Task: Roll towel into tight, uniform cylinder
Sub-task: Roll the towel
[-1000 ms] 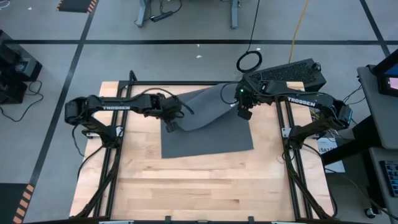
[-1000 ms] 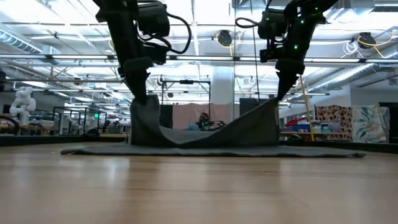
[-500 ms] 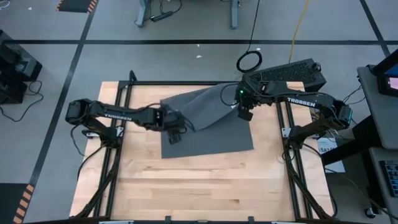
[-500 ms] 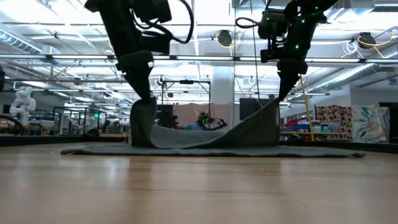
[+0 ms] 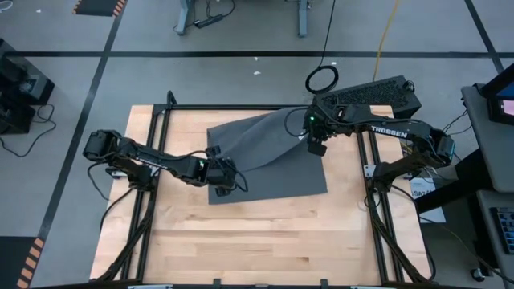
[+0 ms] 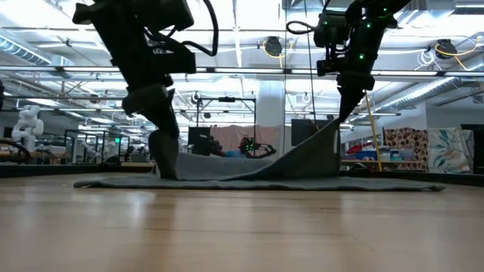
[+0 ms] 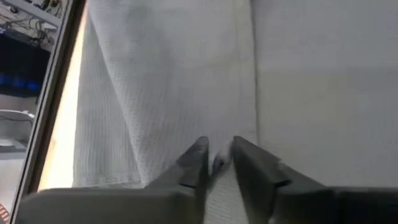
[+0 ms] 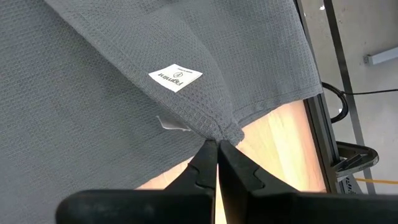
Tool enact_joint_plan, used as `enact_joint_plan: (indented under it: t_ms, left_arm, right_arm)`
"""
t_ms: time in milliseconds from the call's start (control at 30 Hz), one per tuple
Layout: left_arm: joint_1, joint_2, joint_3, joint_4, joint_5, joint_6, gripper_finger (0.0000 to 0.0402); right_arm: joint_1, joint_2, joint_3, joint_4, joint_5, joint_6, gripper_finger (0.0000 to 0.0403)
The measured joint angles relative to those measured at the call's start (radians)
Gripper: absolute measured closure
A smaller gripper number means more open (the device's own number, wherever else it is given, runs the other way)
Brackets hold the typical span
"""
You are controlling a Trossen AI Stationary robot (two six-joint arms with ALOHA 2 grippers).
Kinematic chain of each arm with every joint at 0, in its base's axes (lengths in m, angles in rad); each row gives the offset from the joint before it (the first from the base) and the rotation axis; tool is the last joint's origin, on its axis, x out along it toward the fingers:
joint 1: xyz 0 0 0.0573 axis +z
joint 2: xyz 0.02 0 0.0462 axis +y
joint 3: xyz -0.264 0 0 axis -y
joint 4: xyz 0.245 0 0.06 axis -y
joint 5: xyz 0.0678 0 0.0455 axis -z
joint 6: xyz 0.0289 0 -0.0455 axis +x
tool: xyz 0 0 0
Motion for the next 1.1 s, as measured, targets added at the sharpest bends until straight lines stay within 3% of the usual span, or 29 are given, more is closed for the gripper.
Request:
enact_joint_plan:
  t_ms: [133, 333, 500, 767, 900, 1100]
  left_arm:
    - [-0.002, 0.000, -0.004, -0.001, 0.000, -0.001, 0.0389]
    - [-0.016, -0.013, 0.008, 0.002, -0.084, 0.000, 0.0391]
    - [-0.072, -0.098, 0.102, -0.001, -0.148, 0.026, 0.0394]
    - [-0.195, -0.268, 0.227, 0.003, -0.354, 0.180, 0.0396]
    - [-0.228, -0.324, 0.245, 0.125, -0.391, 0.336, 0.0396]
    - [-0.261, -0.358, 0.247, 0.511, -0.379, 0.667, 0.0396]
  right_arm:
    - [0.000, 0.000, 0.000, 0.000, 0.000, 0.000, 0.0403]
    - [0.000, 0.000, 0.000, -0.001, 0.000, 0.000, 0.0403]
    - [0.020, -0.022, 0.000, -0.057, 0.002, -0.015, 0.0403]
    - [0.134, -0.223, 0.000, -0.072, 0.000, 0.027, 0.0403]
    - [0.206, -0.367, 0.000, -0.028, 0.000, 0.068, 0.0403]
    - [0.312, -0.540, 0.000, 0.084, 0.000, 0.166, 0.0403]
